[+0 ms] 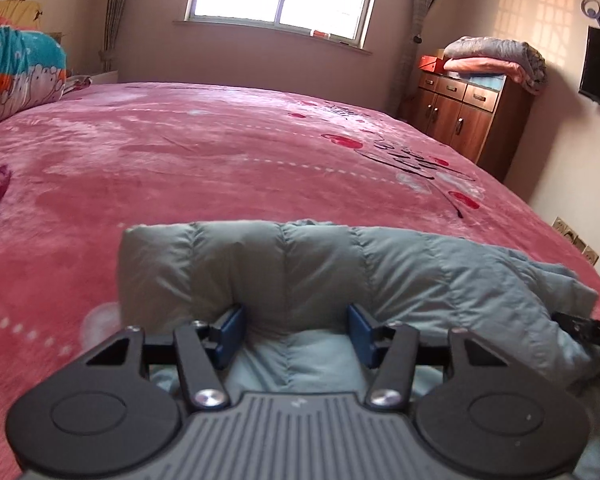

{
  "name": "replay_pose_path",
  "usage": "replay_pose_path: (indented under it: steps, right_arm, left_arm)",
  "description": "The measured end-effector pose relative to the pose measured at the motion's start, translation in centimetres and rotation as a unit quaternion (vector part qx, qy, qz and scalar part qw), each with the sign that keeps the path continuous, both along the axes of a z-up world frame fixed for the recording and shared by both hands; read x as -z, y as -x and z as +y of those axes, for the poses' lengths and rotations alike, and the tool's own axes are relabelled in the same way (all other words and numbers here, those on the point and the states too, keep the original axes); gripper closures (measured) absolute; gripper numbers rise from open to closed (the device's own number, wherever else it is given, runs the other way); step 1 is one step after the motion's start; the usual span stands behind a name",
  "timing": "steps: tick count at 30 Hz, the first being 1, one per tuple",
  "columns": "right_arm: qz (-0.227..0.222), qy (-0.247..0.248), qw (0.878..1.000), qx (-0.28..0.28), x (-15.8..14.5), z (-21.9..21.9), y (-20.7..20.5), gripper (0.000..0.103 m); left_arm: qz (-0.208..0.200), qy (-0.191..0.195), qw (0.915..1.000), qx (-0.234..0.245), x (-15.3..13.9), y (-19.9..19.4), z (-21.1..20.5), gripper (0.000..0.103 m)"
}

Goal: Fold large clothes

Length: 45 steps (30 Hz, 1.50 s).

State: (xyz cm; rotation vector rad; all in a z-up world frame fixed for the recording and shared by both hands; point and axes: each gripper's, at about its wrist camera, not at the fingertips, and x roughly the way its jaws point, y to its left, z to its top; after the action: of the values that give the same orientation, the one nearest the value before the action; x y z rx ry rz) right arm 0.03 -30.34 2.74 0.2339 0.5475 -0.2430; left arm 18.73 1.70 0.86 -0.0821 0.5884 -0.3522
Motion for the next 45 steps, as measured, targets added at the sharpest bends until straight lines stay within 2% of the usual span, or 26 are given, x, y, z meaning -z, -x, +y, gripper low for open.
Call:
replay_pose_path:
  steps: [6,11,15,19,22,24,29,31,34,37,45]
  right_arm:
    - [0.026,0.027,0.999,0.007,0.6,1.1,-1.2,0.000]
    - [0.040,0.048,0.998,0.005,0.6,1.2,-1.7,0.000]
    - [0.042,0.058,0.997,0.005,0.8,1.3,-2.3,0.000]
    - [0.039,0.054,0.998,0.004,0.8,1.2,-2.5,0.000]
    - [0.031,0.045,0.998,0.001,1.0,1.2,-2.5,0.000]
    - [0.021,0.030,0.999,-0.003,0.8,0.8,-1.8,0.000]
    - [-0.009,-0.009,1.000,0.007,-0.7,-0.3,0.8,0.000]
    - [-0.015,-0.010,1.000,0.012,-1.4,-0.2,2.4,0.000]
    - [-0.020,0.011,1.000,0.010,-2.4,0.6,4.9,0.000]
    - [-0.002,0.032,0.999,-0.001,-2.8,1.8,7.5,0.000]
    - [0.029,0.038,0.999,-0.021,-2.8,4.8,13.4,0.000]
  left_arm:
    - [-0.005,-0.005,0.9999,-0.007,1.3,-2.4,-0.8,0.045]
    - [-0.012,0.018,0.9998,-0.004,2.5,-2.6,-0.1,0.045]
    - [-0.015,0.022,0.9996,-0.003,3.0,-2.7,-0.1,0.045]
    - [-0.016,0.013,0.9998,-0.005,2.7,-2.7,-0.4,0.044]
    - [-0.019,-0.008,0.9997,-0.016,1.8,-2.1,-0.7,0.043]
    - [-0.020,-0.009,0.9994,-0.028,0.8,-0.9,-0.7,0.043]
    - [-0.031,0.041,0.9981,-0.035,-2.1,3.6,1.1,0.041]
    - [-0.032,0.047,0.9981,-0.025,-2.9,5.8,1.5,0.040]
    - [-0.028,0.028,0.9991,-0.015,-3.6,9.4,1.6,0.037]
    - [-0.013,0.027,0.9995,-0.008,-3.4,12.7,2.0,0.036]
    - [0.030,0.003,0.9996,-0.001,-2.2,18.4,2.9,0.036]
